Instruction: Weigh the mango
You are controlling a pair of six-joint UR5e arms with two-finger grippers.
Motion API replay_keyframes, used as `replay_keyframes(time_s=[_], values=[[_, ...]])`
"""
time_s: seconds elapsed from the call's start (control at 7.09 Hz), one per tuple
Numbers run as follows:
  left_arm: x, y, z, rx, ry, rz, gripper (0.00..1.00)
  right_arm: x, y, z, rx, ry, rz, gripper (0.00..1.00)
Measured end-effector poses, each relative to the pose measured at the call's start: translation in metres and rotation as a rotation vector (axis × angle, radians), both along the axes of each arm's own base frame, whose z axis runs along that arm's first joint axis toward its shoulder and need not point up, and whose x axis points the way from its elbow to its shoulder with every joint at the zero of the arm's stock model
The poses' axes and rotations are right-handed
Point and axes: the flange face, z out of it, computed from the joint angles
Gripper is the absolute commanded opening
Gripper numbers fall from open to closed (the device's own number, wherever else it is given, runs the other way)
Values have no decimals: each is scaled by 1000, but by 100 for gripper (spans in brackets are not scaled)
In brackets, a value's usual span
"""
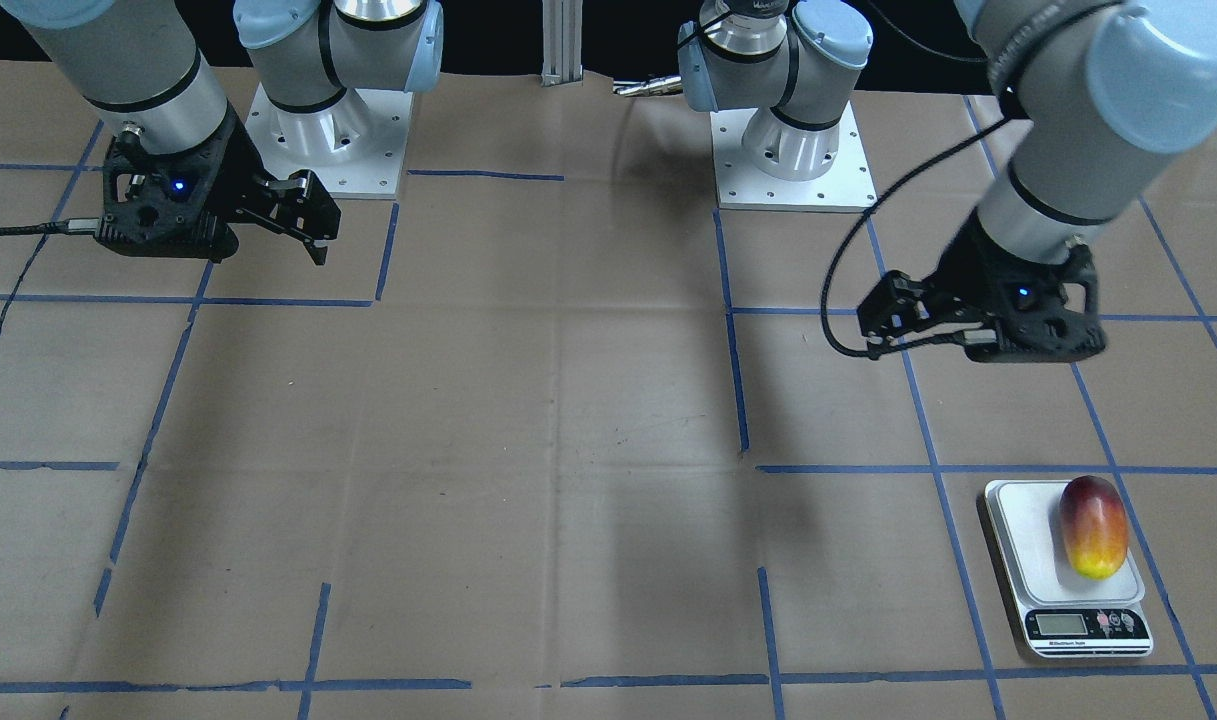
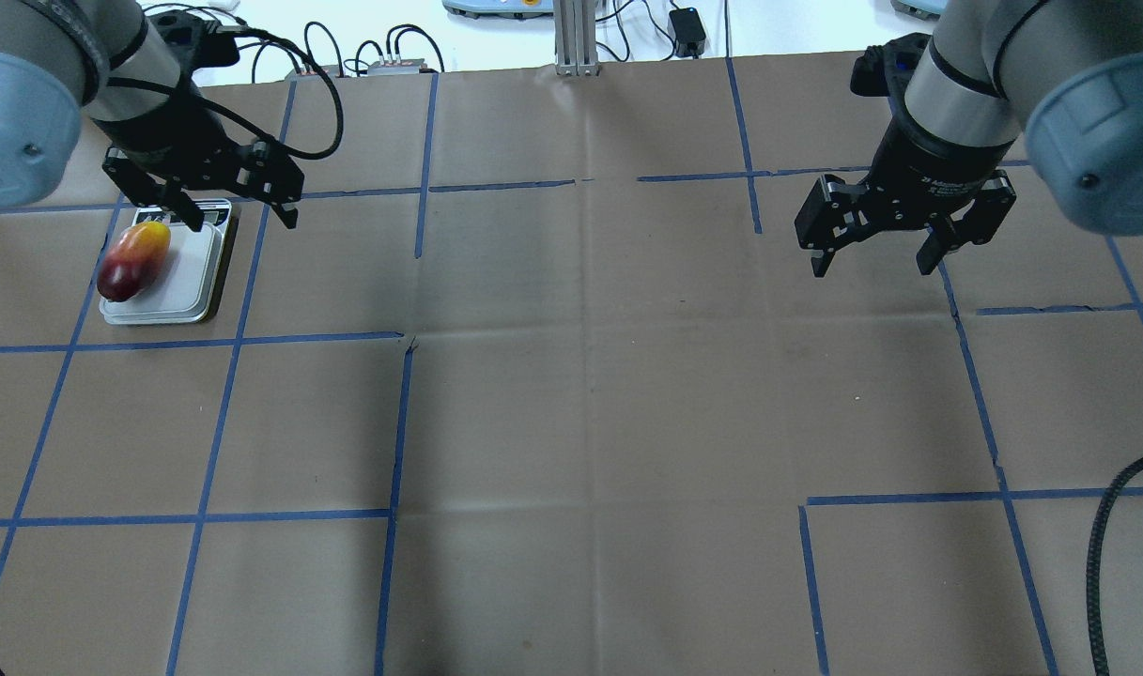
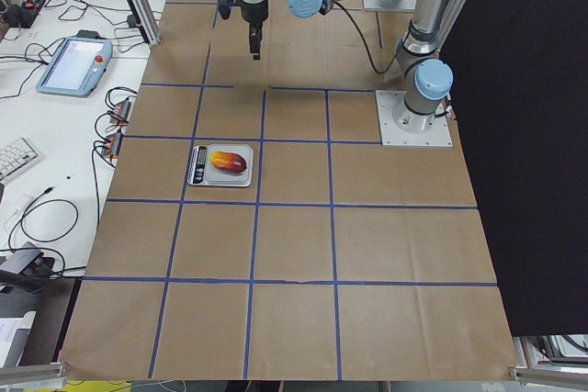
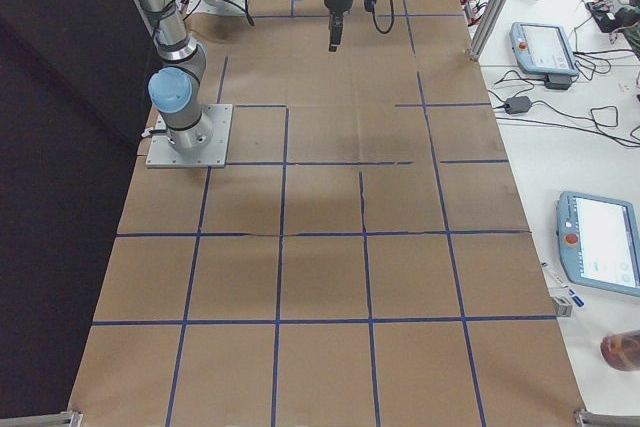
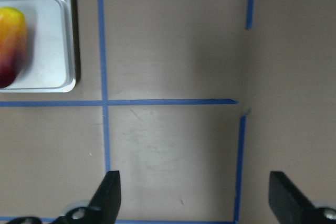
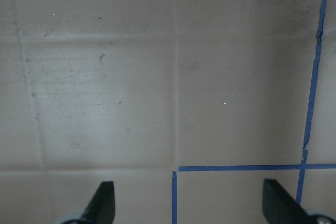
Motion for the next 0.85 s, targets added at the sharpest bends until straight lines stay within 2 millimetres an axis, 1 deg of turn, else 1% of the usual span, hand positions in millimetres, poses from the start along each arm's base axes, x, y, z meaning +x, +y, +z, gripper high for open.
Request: replay_keyframes(time_s=[0.14, 0.28, 0.56, 0.85], values=[[-21, 18, 10, -15, 1, -10, 99, 0, 0, 0, 0, 0, 0, 100], [-32, 31, 15, -27, 3, -17, 100, 0, 0, 0, 0, 0, 0, 100], [-31, 40, 11, -27, 7, 2, 100, 0, 0, 0, 0, 0, 0, 100], [-21, 41, 1, -9, 14, 42, 99, 0, 0, 0, 0, 0, 0, 100]])
